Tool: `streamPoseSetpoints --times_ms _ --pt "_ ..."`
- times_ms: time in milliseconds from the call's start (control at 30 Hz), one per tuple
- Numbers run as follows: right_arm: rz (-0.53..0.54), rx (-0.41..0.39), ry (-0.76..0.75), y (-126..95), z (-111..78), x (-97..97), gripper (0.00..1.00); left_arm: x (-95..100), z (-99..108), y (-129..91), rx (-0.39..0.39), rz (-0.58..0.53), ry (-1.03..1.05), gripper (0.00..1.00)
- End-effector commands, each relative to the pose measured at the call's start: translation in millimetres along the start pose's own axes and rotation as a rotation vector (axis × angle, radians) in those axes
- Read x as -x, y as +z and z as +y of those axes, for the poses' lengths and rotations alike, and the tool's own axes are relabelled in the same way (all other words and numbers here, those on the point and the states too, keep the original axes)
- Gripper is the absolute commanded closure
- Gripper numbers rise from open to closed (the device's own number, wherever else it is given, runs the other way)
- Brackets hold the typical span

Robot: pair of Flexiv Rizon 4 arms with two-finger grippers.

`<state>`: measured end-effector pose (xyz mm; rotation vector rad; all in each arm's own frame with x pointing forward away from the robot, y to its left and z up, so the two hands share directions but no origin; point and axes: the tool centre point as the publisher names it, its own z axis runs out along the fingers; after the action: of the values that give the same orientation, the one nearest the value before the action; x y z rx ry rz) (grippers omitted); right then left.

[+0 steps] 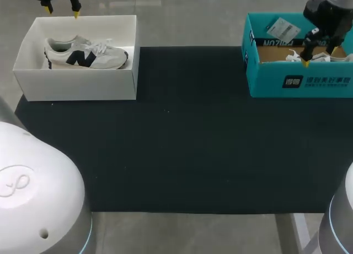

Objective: Take the shoe out of the shoebox, open the shoe tongue, remove and reinsert the insole, then place the shoe into the shoebox

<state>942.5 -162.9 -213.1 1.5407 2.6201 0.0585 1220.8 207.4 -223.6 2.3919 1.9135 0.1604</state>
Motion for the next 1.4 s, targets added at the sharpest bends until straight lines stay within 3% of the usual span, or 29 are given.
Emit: streamPoseSetpoints --times_ms 33,167,300,700,867,967,1100,1133,1200,1267,1400 --pt "0.0 -0.001 0.0 0.2 0.0 0.0 0.0 -2.2 4.2 -0.4 -0.018 -0.001 0.004 0.0" --pt "0.0 -0.001 0.0 0.2 0.0 0.0 0.0 -2.8 5.3 4.3 0.028 -0.033 -0.03 0.0" --pt "0.0 -0.001 0.0 0.2 0.0 0.0 0.0 -15.8 7.3 19.7 0.029 -0.052 -0.063 0.0" --pt "0.0 -0.001 0.0 0.2 0.0 0.0 0.0 -45.4 1.6 52.2 -0.022 0.001 -0.12 0.0" --pt "0.0 -0.001 0.0 0.2 0.0 0.0 0.0 -56.0 -2.0 67.3 -0.023 0.015 -0.139 0.12" --pt "0.0 -0.001 0.0 0.2 0.0 0.0 0.0 -63.3 -3.3 72.7 -0.033 0.017 -0.152 0.33" --pt "0.0 -0.001 0.0 0.2 0.0 0.0 0.0 -73.0 -6.5 75.5 -0.04 0.014 -0.156 0.38" --pt "0.0 -0.001 0.0 0.2 0.0 0.0 0.0 -75.2 -7.6 76.3 -0.04 0.013 -0.155 0.5" --pt "0.0 -0.001 0.0 0.2 0.0 0.0 0.0 -79.4 -9.4 80.2 -0.054 0.005 -0.154 0.51" --pt "0.0 -0.001 0.0 0.2 0.0 0.0 0.0 -83.3 -10.4 85.0 -0.053 0.007 -0.151 0.45" --pt "0.0 -0.001 0.0 0.2 0.0 0.0 0.0 -89.3 -10.2 92.0 -0.059 0.015 -0.132 0.47"
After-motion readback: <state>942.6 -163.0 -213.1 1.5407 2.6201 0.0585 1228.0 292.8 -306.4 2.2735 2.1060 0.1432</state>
